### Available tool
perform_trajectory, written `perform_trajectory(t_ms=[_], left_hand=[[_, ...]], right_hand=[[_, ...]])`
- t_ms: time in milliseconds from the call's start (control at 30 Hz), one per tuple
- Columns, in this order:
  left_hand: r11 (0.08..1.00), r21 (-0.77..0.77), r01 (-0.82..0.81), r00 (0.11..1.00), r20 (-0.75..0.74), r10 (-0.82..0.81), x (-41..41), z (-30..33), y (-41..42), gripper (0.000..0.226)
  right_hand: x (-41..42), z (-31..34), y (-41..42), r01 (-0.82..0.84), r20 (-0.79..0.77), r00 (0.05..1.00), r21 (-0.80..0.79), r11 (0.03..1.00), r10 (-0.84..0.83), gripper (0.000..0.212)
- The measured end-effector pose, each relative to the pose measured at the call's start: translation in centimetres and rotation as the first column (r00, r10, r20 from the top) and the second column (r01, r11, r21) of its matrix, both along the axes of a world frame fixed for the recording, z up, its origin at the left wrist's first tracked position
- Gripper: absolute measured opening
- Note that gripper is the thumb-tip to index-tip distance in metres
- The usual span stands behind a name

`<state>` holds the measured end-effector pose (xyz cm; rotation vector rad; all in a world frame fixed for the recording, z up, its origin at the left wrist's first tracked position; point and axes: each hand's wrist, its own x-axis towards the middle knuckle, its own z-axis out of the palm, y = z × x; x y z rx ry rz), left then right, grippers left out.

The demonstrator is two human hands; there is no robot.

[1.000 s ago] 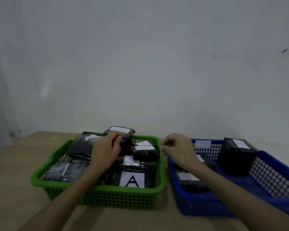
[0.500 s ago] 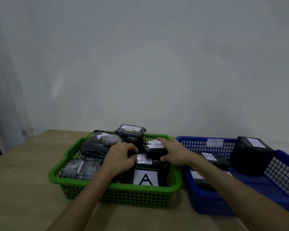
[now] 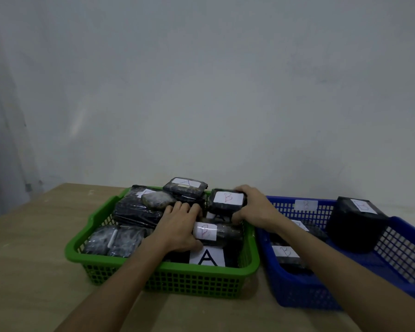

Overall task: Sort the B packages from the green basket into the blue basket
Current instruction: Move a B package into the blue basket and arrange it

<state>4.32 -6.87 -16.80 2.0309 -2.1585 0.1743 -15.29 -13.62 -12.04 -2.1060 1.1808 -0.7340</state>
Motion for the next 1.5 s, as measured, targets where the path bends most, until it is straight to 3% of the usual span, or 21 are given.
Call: perform_trajectory(t_ms=[133,233,333,500,633,733,867,933,1000,1133,1267,1367,1433,1500], left_hand=[[0.988,-0.145,0.042,0.98,-0.188,-0.069,-0.5,0.9,1.0,0.06],[0.966,-0.259,0.019,0.814,-0.557,-0.165,-0.7,1.7,1.6,0.058],[0.961,-0.275,-0.021,0.674,-0.714,-0.189,-0.6,2.0,2.0,0.06],[0.969,-0.246,-0.025,0.532,-0.824,-0.196,-0.9,2.0,2.4,0.051],[0.972,-0.236,-0.012,0.562,-0.805,-0.189,-1.1,1.9,2.9,0.044],[0.977,-0.212,-0.032,0.587,-0.795,-0.153,-1.3,2.1,2.7,0.043],[0.974,-0.218,-0.067,0.524,-0.838,-0.152,-3.3,3.1,2.5,0.037],[0.971,-0.24,-0.009,0.548,-0.813,-0.196,-5.2,4.1,2.2,0.039],[0.965,-0.238,0.11,0.627,-0.737,-0.253,-8.1,5.3,1.5,0.041],[0.938,-0.057,0.342,0.821,-0.468,-0.328,-13.9,6.1,-0.7,0.045],[0.888,0.201,0.414,0.869,-0.377,-0.32,-17.8,4.4,-2.8,0.047],[0.885,0.274,0.377,0.92,-0.219,-0.324,-18.2,3.3,-3.4,0.056],[0.891,0.295,0.344,0.935,-0.026,-0.353,-18.2,2.6,-3.4,0.061],[0.892,0.281,0.354,0.893,0.183,-0.412,-18.4,2.0,-3.3,0.063]], right_hand=[[-1.3,0.9,-0.7,0.075,0.203,0.977,-0.015,0.997,-0.07,0.074],[-2.2,1.7,-0.7,0.049,0.377,0.922,0.117,0.992,-0.09,0.077],[-3.3,2.1,-0.7,0.005,0.511,0.85,0.231,0.973,-0.126,0.072],[-5.7,1.7,-0.8,0.021,0.582,0.789,0.292,0.956,-0.195,0.072],[-8.2,1.9,-0.8,0.04,0.647,0.716,0.336,0.941,-0.262,0.072],[-10.7,1.8,-0.8,0.092,0.623,0.722,0.344,0.934,-0.3,0.073],[-14.6,1.3,-1.0,0.163,0.572,0.742,0.352,0.922,-0.349,0.073],[-16.5,1.1,-1.4,0.197,0.56,0.736,0.361,0.911,-0.381,0.073],[-18.4,0.9,-1.8,0.227,0.556,0.717,0.382,0.896,-0.419,0.074],[-20.5,-0.2,-2.2,0.256,0.513,0.724,0.422,0.87,-0.461,0.074],[-22.1,-1.7,-2.0,0.211,0.39,0.812,0.497,0.842,-0.434,0.074],[-23.2,-2.5,-1.9,0.213,0.283,0.866,0.537,0.816,-0.412,0.075],[-23.8,-2.7,-2.0,0.21,0.253,0.879,0.554,0.806,-0.403,0.074],[-24.0,-2.7,-2.2,0.177,0.261,0.888,0.564,0.807,-0.378,0.073]])
